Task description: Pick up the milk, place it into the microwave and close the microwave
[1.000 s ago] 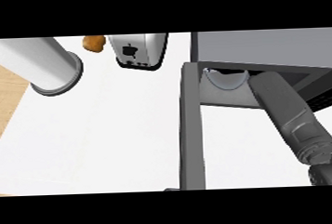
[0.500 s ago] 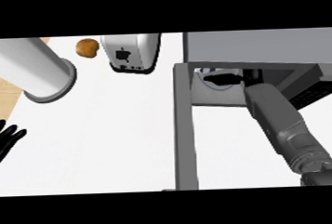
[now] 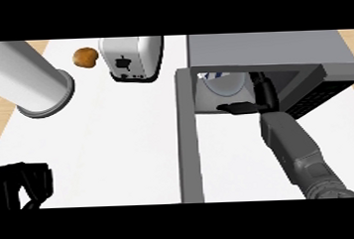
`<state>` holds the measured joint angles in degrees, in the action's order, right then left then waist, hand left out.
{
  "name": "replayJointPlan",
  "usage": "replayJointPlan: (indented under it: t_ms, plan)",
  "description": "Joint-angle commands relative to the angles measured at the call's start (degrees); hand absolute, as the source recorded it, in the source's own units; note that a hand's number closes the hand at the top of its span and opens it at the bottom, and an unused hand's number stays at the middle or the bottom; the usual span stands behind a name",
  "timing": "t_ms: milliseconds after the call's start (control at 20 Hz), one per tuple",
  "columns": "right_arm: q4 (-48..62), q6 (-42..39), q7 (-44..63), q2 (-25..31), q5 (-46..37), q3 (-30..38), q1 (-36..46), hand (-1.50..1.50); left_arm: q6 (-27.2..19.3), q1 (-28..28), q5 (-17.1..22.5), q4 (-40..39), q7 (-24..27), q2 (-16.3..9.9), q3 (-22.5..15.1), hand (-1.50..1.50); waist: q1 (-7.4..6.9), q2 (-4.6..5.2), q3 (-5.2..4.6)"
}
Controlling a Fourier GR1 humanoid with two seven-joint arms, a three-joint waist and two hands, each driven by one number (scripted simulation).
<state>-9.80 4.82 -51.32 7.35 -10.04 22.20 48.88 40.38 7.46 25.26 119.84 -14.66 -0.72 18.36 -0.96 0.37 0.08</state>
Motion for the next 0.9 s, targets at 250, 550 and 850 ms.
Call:
replayJointPlan:
  t_ms: [250, 550, 850]
  plan:
    - [-8.88, -5.9, -3.49, -3.21, 0.85, -3.64, -13.94, -1.5, -4.71, -3.62, -3.54, -2.04, -2.53, 0.7, -7.75, 1.5, 2.55, -0.86, -0.14]
    - [-21.59, -5.96, 1.42, -5.25, 1.59, -6.82, -22.74, -1.5, -4.66, -3.27, -12.55, -4.23, 3.21, 0.71, -15.44, 1.5, 3.52, -1.16, -0.25]
    - [-36.98, -9.0, 0.97, -5.57, 2.76, -9.71, -39.27, -1.5, -12.51, -7.33, -18.5, -3.31, 2.1, 0.72, -24.95, 1.5, 3.07, -0.98, -0.19]
